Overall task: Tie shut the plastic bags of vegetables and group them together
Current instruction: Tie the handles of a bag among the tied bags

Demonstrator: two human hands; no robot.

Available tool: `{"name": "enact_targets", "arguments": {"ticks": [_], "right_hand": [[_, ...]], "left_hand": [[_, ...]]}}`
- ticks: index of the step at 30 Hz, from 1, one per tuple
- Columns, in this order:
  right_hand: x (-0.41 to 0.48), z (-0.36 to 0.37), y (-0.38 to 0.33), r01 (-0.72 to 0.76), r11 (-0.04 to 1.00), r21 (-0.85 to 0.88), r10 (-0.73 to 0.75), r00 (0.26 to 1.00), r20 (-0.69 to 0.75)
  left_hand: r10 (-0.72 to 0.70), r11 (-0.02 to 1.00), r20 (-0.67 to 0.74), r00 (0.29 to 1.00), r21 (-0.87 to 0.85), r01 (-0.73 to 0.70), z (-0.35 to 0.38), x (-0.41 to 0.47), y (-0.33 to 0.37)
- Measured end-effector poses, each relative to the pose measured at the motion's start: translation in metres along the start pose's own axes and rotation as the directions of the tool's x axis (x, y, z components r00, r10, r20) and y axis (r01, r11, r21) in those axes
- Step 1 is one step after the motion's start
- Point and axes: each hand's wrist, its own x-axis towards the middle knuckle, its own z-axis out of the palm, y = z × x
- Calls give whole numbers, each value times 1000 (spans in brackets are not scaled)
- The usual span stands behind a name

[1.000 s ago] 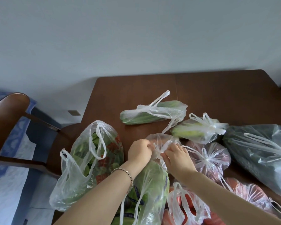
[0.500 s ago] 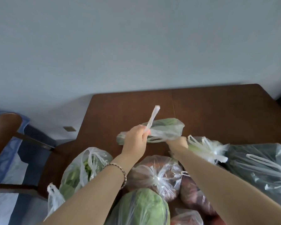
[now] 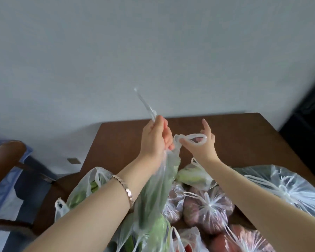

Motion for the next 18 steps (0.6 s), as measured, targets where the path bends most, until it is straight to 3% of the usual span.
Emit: {"name": "enact_targets", "arguments": {"ticks": [3, 6, 8, 10, 14, 18], "right_hand": [[-19, -39, -17, 256, 964, -70, -250, 964, 88], [-39, -75, -35, 260, 965, -21, -256, 960, 109], [-50, -98, -45, 199, 968, 156, -220, 967, 131], [-59, -113, -53, 65, 965, 254, -113, 977, 179], [-75, -131, -43, -272, 938, 216, 210, 939, 272], [-88, -124, -3, -465, 855, 231, 412, 878, 243]], "left_hand": [[-146, 975, 176, 974, -142, 171, 15, -18, 15], [-243, 936, 323, 915, -168, 309, 25, -35, 20], [-305, 926, 384, 871, -93, 366, 33, -44, 20], [-370, 927, 379, 848, 96, 362, 36, -49, 15], [-448, 879, 283, 848, 313, 360, 49, -58, -20], [-413, 806, 217, 884, 539, 245, 57, -74, -62]]}}
